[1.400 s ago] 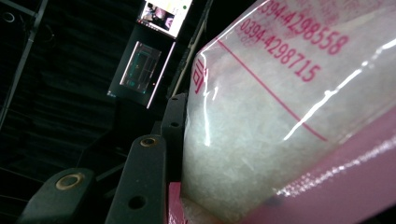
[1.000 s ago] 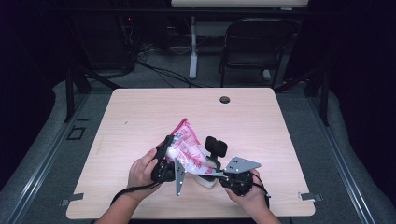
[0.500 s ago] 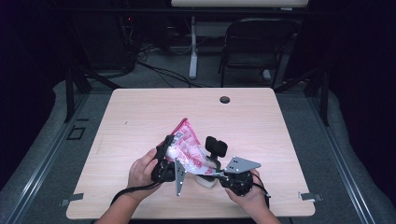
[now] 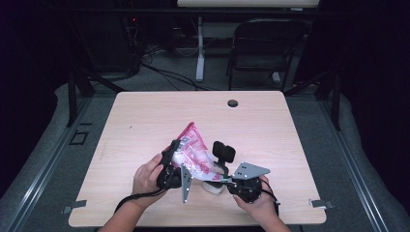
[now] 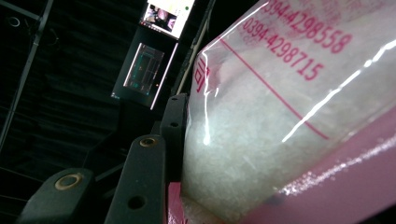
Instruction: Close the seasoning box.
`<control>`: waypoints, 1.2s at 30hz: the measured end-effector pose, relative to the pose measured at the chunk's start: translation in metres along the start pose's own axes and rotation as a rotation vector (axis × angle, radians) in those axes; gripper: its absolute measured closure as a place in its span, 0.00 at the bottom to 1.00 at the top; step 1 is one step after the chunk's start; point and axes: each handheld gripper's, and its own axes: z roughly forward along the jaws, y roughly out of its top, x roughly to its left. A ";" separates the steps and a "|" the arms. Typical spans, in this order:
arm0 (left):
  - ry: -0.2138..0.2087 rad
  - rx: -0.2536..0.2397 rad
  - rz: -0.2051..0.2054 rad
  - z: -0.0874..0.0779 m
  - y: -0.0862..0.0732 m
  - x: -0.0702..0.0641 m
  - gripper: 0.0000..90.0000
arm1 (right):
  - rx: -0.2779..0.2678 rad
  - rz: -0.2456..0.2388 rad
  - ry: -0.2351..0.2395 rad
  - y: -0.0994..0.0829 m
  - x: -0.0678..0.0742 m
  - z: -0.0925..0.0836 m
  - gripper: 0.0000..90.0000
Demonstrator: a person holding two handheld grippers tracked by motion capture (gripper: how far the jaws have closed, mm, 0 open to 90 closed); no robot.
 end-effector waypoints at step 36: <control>0.012 -0.006 0.007 -0.001 0.000 0.002 0.74 | -0.001 -0.003 -0.001 0.000 0.000 0.001 0.98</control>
